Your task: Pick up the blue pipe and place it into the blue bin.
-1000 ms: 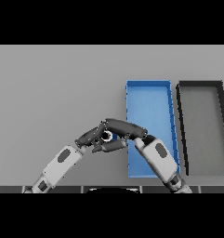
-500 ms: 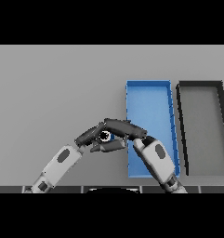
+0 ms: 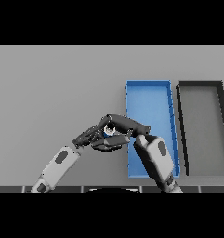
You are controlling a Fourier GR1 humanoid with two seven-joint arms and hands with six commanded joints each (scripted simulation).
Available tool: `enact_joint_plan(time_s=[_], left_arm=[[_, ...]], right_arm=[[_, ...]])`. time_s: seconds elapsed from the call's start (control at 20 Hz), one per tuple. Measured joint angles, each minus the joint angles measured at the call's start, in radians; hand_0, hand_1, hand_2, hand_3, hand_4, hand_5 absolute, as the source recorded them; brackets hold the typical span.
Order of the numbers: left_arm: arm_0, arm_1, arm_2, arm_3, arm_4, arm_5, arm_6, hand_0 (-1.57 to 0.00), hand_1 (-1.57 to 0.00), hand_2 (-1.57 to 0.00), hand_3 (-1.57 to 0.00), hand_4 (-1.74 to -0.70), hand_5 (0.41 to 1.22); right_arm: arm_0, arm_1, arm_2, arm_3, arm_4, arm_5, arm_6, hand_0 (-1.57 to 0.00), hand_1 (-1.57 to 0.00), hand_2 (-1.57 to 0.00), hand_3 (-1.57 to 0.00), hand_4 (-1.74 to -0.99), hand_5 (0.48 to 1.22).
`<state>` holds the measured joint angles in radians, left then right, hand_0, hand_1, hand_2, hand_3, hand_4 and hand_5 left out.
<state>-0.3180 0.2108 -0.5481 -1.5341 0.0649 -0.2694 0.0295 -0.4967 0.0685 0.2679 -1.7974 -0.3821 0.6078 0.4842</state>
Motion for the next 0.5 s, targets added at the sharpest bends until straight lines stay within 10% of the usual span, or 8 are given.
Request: enact_joint_plan(time_s=[0.15,0.5], left_arm=[[0.002,0.003,-0.003,-0.005,0.005,-0.003,0.024,0.0,0.0,0.0,0.0,-0.87,0.529],[0.011,0.008,-0.011,-0.007,-0.001,-0.006,0.023,0.0,0.0,0.0,0.0,-0.87,0.486]], right_arm=[[-0.077,0.001,-0.049,0.005,-0.172,-0.082,0.119,-1.57,-1.57,-1.57,-1.57,-1.494,1.221],[-0.336,-0.159,-0.112,0.015,-0.318,-0.243,0.091,-1.57,-1.57,-1.57,-1.57,-1.495,1.221]])
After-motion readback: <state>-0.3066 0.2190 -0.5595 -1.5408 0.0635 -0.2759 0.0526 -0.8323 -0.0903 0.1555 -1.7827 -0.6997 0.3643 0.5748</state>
